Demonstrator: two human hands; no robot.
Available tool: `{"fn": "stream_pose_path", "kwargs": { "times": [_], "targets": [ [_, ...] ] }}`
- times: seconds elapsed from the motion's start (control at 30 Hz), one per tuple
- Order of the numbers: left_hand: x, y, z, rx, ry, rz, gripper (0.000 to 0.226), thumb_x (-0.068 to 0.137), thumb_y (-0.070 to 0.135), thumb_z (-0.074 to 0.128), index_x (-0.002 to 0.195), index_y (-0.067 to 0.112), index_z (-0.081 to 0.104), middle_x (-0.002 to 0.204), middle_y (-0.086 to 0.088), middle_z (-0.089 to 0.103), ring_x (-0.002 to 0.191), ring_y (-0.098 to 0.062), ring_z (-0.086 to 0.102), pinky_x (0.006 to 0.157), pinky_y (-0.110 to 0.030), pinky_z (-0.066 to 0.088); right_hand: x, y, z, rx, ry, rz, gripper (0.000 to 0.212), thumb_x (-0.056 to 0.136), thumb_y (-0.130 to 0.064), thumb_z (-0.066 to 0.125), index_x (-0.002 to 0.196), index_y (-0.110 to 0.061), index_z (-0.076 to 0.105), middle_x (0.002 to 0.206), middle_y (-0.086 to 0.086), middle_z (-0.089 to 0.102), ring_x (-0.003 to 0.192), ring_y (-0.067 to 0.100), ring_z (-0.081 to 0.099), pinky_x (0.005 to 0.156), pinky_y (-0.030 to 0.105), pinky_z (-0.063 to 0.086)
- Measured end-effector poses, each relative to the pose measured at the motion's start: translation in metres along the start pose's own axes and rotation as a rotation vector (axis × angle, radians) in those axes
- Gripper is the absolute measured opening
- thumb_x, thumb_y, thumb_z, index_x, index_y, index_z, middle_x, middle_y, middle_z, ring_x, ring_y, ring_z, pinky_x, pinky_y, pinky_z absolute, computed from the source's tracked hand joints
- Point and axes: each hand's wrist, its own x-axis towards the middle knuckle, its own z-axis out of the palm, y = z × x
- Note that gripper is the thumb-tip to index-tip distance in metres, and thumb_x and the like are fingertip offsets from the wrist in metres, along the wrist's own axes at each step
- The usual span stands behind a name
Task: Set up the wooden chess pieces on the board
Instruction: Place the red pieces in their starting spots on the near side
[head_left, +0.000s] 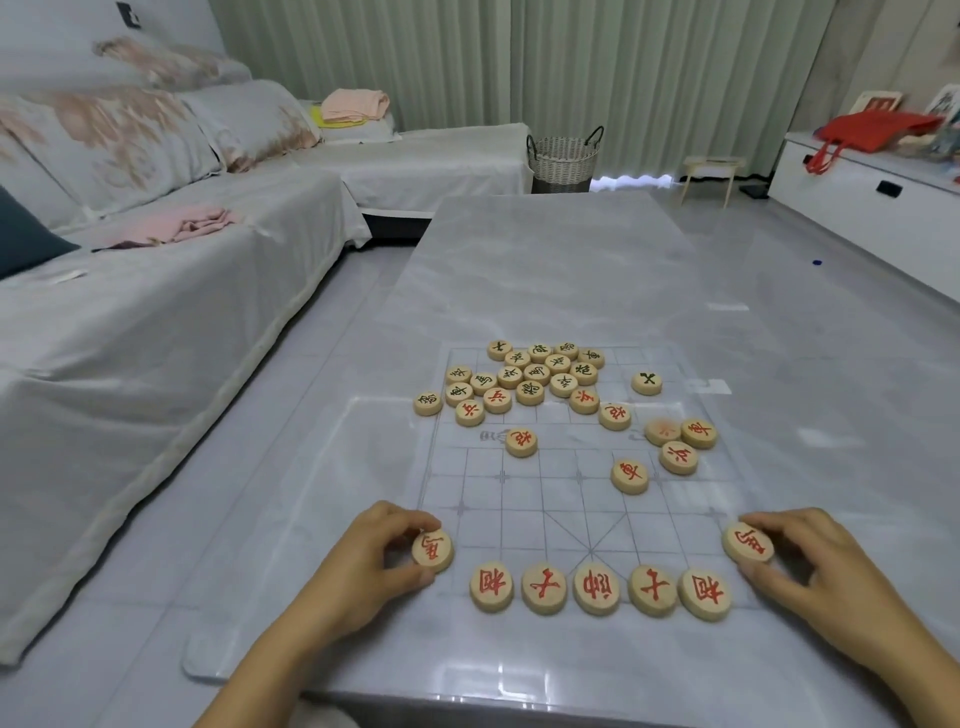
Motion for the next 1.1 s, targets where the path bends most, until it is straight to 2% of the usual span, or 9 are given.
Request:
{"fn": "stream_pose_path", "kwargs": {
  "times": [0.17,0.3,0.4,0.53,0.63,0.8,0.97,1.1],
  "targets": [
    [-0.023,0.002,0.016,0.014,0.019,0.058,0.046,0.078,0.019,0.070,0.099,0.051,0.045,0.107,0.017,0.049,0.103,-0.003,0.047,0.088,-0.010,0.037,-0.016,-0.001,0.003,-0.097,0.056,0.037,0.037,0.074,-0.021,0.075,0.108,-0.019,0.062,0.101,-0.001,0.052,0.097,0.018,0.047,0.084,0.032,0.040],
    [-0.028,0.001,0.018,-0.006,0.042,0.038,0.045,0.079,0.020,0.070,0.108,0.045,0.047,0.109,0.014,0.049,0.106,-0.007,0.046,0.094,-0.017,0.039,-0.029,-0.003,0.005,-0.104,0.062,0.038,0.037,0.073,-0.020,0.076,0.108,-0.015,0.063,0.101,0.000,0.050,0.098,0.018,0.045,0.085,0.031,0.036],
    [-0.030,0.001,0.022,-0.015,0.082,0.006,0.056,0.073,0.027,0.075,0.115,0.044,0.041,0.105,0.019,0.047,0.104,-0.007,0.047,0.095,-0.024,0.041,-0.032,-0.003,0.003,-0.109,0.047,0.045,0.039,0.075,-0.025,0.074,0.111,-0.017,0.062,0.103,-0.002,0.049,0.100,0.016,0.043,0.085,0.029,0.035],
    [-0.029,-0.002,0.027,0.023,0.145,0.028,0.049,0.071,0.029,0.077,0.107,0.040,0.046,0.101,0.021,0.048,0.100,-0.007,0.048,0.091,-0.024,0.041,-0.034,-0.003,0.001,-0.087,0.042,0.065,0.042,0.076,-0.031,0.072,0.115,-0.020,0.060,0.103,-0.003,0.049,0.100,0.014,0.043,0.084,0.028,0.038],
    [-0.028,-0.005,0.027,0.009,0.166,0.052,0.043,0.070,0.023,0.078,0.099,0.041,0.050,0.101,0.017,0.053,0.098,-0.007,0.050,0.082,-0.015,0.039,-0.037,-0.003,-0.001,-0.077,0.062,0.087,0.040,0.078,-0.032,0.070,0.115,-0.020,0.059,0.101,-0.003,0.050,0.097,0.013,0.044,0.082,0.026,0.036],
    [-0.028,-0.005,0.028,0.010,0.186,0.075,0.048,0.069,0.019,0.079,0.093,0.046,0.048,0.100,0.017,0.054,0.096,-0.003,0.050,0.076,-0.011,0.037,-0.040,0.000,-0.008,0.126,0.267,0.078,0.039,0.077,-0.023,0.071,0.115,-0.016,0.061,0.094,-0.007,0.050,0.085,0.010,0.050,0.073,0.022,0.037],
    [-0.028,-0.006,0.030,0.022,0.191,0.081,0.046,0.069,0.019,0.079,0.095,0.044,0.050,0.100,0.017,0.054,0.096,-0.004,0.050,0.077,-0.011,0.037,-0.041,-0.001,0.000,0.001,0.078,-0.044,0.038,0.074,-0.031,0.074,0.109,-0.026,0.059,0.094,-0.016,0.048,0.090,0.006,0.048,0.073,0.012,0.036],
    [-0.028,-0.007,0.029,0.033,0.191,0.085,0.047,0.069,0.018,0.079,0.096,0.044,0.050,0.100,0.016,0.055,0.096,-0.007,0.051,0.078,-0.012,0.037,-0.039,-0.003,0.004,-0.021,0.047,-0.070,0.037,0.072,-0.030,0.076,0.105,-0.028,0.059,0.093,-0.019,0.048,0.092,0.007,0.048,0.073,0.012,0.036]
  ]
}}
